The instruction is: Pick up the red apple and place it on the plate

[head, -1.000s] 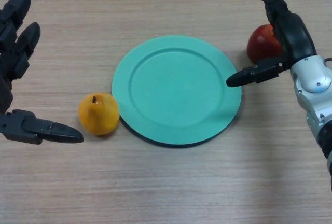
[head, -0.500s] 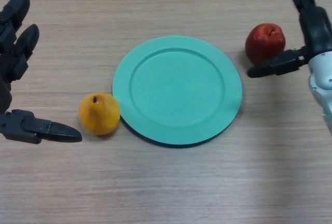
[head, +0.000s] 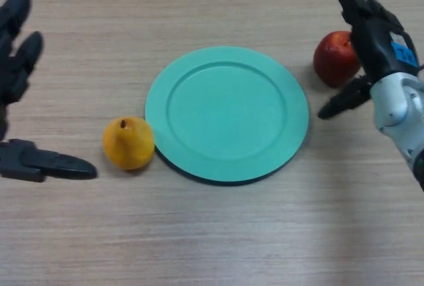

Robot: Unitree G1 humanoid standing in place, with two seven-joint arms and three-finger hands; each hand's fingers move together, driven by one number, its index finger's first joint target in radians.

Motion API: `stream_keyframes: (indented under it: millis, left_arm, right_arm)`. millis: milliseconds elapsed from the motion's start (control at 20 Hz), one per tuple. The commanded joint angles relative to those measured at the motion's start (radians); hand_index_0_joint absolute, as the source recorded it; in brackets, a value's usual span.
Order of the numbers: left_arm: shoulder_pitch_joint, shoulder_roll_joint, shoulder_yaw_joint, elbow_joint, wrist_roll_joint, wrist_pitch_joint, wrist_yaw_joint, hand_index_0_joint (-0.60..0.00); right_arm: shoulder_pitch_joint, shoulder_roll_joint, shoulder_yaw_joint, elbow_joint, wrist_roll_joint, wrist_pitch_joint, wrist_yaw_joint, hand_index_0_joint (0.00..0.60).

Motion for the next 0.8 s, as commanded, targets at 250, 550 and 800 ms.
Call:
stream_keyframes:
  millis: [250,550,800]
  left_arm:
    - [-0.028,0.062,0.094,-0.021,-0.032,-0.167,0.01,0.0]
    - [-0.037,0.069,0.087,-0.008,-0.036,-0.168,0.019,0.0]
    - [-0.072,0.071,0.058,0.01,-0.017,-0.185,0.042,0.0]
  right_arm:
    - [-0.037,-0.029,-0.073,-0.148,0.021,-0.004,-0.013,0.0]
    - [-0.069,-0.025,-0.242,-0.125,0.283,-0.116,0.141,0.0]
    - [-0.049,-0.024,-0.314,-0.198,0.585,-0.201,0.355,0.0]
